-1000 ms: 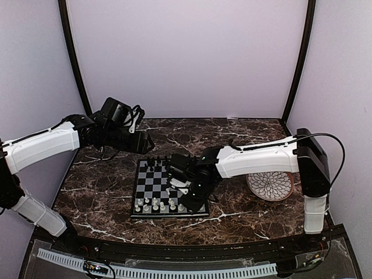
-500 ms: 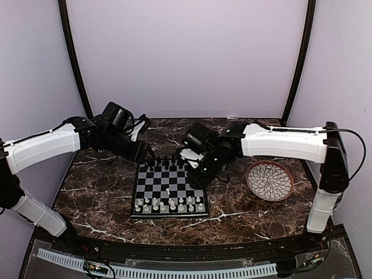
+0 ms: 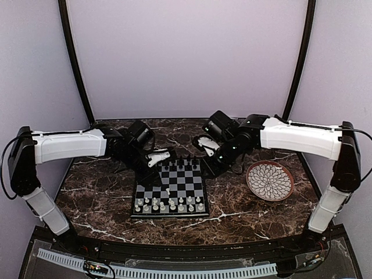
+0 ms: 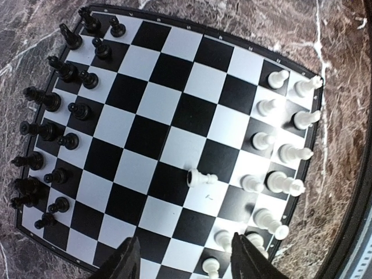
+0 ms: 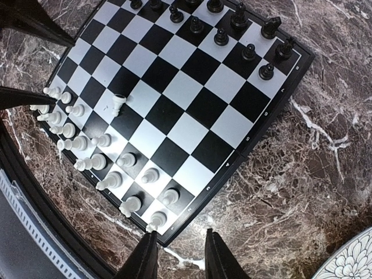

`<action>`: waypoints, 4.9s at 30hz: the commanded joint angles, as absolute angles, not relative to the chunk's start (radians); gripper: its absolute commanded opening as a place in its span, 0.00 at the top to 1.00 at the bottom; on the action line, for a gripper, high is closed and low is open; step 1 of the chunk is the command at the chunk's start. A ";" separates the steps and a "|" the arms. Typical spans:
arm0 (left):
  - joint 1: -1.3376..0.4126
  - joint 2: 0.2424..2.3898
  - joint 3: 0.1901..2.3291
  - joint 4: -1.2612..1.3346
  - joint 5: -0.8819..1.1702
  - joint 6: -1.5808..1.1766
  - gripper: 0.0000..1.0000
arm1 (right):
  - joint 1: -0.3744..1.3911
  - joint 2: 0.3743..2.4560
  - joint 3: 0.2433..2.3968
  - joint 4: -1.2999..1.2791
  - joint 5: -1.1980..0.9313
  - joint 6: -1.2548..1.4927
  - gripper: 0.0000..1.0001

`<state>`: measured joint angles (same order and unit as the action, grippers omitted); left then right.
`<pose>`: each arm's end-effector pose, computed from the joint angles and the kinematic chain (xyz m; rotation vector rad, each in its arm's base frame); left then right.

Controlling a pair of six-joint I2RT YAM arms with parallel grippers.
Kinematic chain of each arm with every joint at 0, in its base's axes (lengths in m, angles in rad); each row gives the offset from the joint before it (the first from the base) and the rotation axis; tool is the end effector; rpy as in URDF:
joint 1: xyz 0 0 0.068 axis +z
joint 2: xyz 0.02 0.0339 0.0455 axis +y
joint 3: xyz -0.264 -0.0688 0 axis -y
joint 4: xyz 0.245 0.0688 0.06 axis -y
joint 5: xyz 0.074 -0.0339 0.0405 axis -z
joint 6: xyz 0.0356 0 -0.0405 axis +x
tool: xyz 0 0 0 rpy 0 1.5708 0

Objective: Set up the chess pieces on the board
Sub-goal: Pick up the pawn from the chessboard, then pass from the left arm to the right

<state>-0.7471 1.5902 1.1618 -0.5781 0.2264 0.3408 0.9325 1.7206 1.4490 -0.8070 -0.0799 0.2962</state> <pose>0.2374 -0.2308 0.2384 1.4186 2.1800 -0.4415 0.2142 0.2934 0.2701 -0.8844 2.5973 0.4869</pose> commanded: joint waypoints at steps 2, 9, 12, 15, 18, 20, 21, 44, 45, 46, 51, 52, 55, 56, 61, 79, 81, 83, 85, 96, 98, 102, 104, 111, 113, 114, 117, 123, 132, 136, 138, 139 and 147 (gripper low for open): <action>-0.788 1.693 1.230 -0.616 0.123 0.492 0.44 | 0.903 1.642 1.398 -0.806 -0.106 0.282 0.71; -0.811 1.776 1.242 -0.613 0.074 0.525 0.44 | 0.869 1.583 1.345 -0.804 -0.116 0.277 0.71; -0.816 1.799 1.243 -0.608 0.054 0.533 0.44 | 0.852 1.551 1.315 -0.802 -0.117 0.271 0.70; -0.819 1.818 1.247 -0.605 0.035 0.536 0.45 | 0.832 1.528 1.282 -0.794 -0.127 0.270 0.70; -0.820 1.832 1.254 -0.601 0.038 0.535 0.45 | 0.820 1.519 1.261 -0.782 -0.139 0.272 0.70; -0.825 1.841 1.261 -0.597 0.050 0.534 0.46 | 0.817 1.519 1.254 -0.775 -0.142 0.274 0.70; -0.827 1.848 1.267 -0.595 0.054 0.534 0.46 | 0.817 1.519 1.250 -0.770 -0.144 0.276 0.70; -0.847 1.941 1.348 -0.563 0.216 0.513 0.60 | 0.802 1.509 1.213 -0.746 -0.158 0.296 0.70; -0.849 1.939 1.344 -0.558 0.222 0.513 0.60 | 0.801 1.509 1.212 -0.746 -0.160 0.296 0.70; -0.848 1.938 1.342 -0.546 0.224 0.512 0.59 | 0.801 1.510 1.211 -0.746 -0.160 0.296 0.70; -0.856 1.943 1.336 -0.502 0.202 0.513 0.56 | 0.799 1.506 1.201 -0.744 -0.164 0.302 0.70; -0.857 1.946 1.336 -0.488 0.198 0.506 0.56 | 0.798 1.504 1.198 -0.742 -0.164 0.303 0.70; -0.856 1.958 1.344 -0.476 0.200 0.491 0.56 | 0.795 1.499 1.186 -0.736 -0.163 0.308 0.70; -0.857 1.961 1.346 -0.472 0.208 0.480 0.56 | 0.795 1.498 1.181 -0.734 -0.164 0.310 0.70; -0.856 1.971 1.355 -0.469 0.196 0.425 0.57 | 0.791 1.490 1.162 -0.719 -0.167 0.319 0.70; -0.856 1.995 1.368 -0.531 0.235 0.283 0.88 | 0.787 1.494 1.143 -0.684 -0.179 0.334 0.70; -0.857 1.995 1.366 -0.532 0.250 0.277 0.92 | 0.787 1.493 1.141 -0.679 -0.182 0.338 0.70; -0.856 1.995 1.366 -0.533 0.257 0.268 0.95 | 0.787 1.494 1.141 -0.677 -0.183 0.338 0.70; -0.855 1.994 1.372 -0.538 0.261 0.257 0.98 | 0.787 1.495 1.141 -0.673 -0.183 0.338 0.70; -0.854 1.822 1.444 -0.540 0.368 0.174 0.99 | 0.767 1.517 1.207 -0.623 -0.268 0.330 0.64; -0.856 1.783 1.446 -0.516 0.388 0.150 0.99 | 0.739 1.543 1.218 -0.601 -0.350 0.359 0.63; -0.856 1.718 1.449 -0.489 0.402 0.128 0.98 | 0.677 1.581 1.213 -0.489 -0.561 0.459 0.61; -0.857 1.695 1.451 -0.486 0.399 0.127 0.98 | 0.654 1.599 1.203 -0.386 -0.679 0.523 0.60; -0.857 1.677 1.469 -0.526 0.400 0.148 0.97 | 0.646 1.665 1.202 -0.152 -0.935 0.663 0.54; -0.857 1.673 1.469 -0.528 0.401 0.150 0.97 | 0.645 1.681 1.210 -0.142 -0.952 0.677 0.54; -0.856 1.672 1.469 -0.529 0.401 0.150 0.97 | 0.647 1.690 1.214 -0.137 -0.967 0.684 0.54; -0.857 1.667 1.471 -0.527 0.402 0.152 0.97 | 0.653 1.708 1.218 -0.105 -0.997 0.708 0.55; -0.857 1.665 1.477 -0.524 0.413 0.149 0.97 | 0.665 1.735 1.224 -0.086 -1.019 0.728 0.59; -0.858 1.668 1.482 -0.516 0.429 0.148 0.96 | 0.680 1.757 1.232 -0.052 -1.049 0.748 0.64; -0.858 1.670 1.486 -0.511 0.438 0.146 0.96 | 0.681 1.768 1.224 -0.027 -1.059 0.768 0.68; -0.860 1.670 1.488 -0.508 0.442 0.147 0.96 | 0.681 1.772 1.221 -0.013 -1.065 0.776 0.71; -0.859 1.670 1.488 -0.507 0.441 0.146 0.96 | 0.682 1.774 1.218 -0.006 -1.070 0.783 0.74; -0.863 1.666 1.490 -0.486 0.417 0.139 0.90 | 0.684 1.780 1.189 0.083 -1.099 0.839 0.95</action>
